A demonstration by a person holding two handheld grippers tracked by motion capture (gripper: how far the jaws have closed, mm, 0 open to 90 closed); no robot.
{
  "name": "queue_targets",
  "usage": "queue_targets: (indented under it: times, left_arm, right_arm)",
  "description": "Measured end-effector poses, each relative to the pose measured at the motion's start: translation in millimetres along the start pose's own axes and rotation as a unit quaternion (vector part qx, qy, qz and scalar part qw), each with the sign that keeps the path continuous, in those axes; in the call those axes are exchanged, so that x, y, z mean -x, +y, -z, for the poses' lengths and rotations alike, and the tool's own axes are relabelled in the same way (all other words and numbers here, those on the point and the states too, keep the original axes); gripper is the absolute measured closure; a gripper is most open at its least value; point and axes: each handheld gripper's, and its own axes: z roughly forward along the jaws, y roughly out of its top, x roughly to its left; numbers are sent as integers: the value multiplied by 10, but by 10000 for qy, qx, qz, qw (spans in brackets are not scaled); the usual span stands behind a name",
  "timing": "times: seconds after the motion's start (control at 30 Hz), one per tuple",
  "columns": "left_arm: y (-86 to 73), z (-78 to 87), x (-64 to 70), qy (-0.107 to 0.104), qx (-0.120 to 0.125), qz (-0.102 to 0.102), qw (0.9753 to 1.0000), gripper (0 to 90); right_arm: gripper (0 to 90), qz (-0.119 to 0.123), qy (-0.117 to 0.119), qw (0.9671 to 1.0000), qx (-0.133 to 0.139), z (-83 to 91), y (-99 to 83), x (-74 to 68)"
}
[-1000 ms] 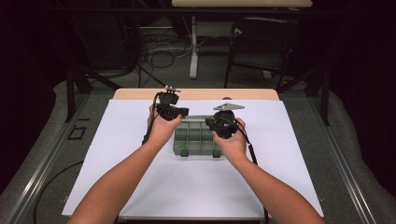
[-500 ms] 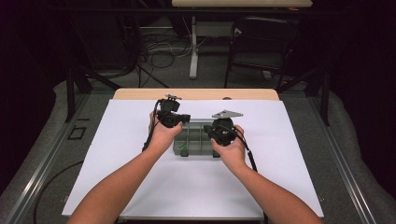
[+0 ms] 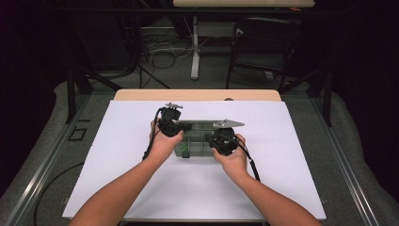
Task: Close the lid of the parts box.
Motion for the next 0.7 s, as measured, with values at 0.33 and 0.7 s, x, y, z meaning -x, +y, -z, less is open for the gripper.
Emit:
queue_targets:
  times: [0.33,0.7]
  left_arm:
    - [-133,-25,17,-37,5,-58,10000,900]
    - [-217,-65,6,-107,-33,-9,9999,900]
  right_arm:
    - [900,71,15,9999,-106,11,-141,-35]
    - [900,84,122,9997,-196,20,-232,-73]
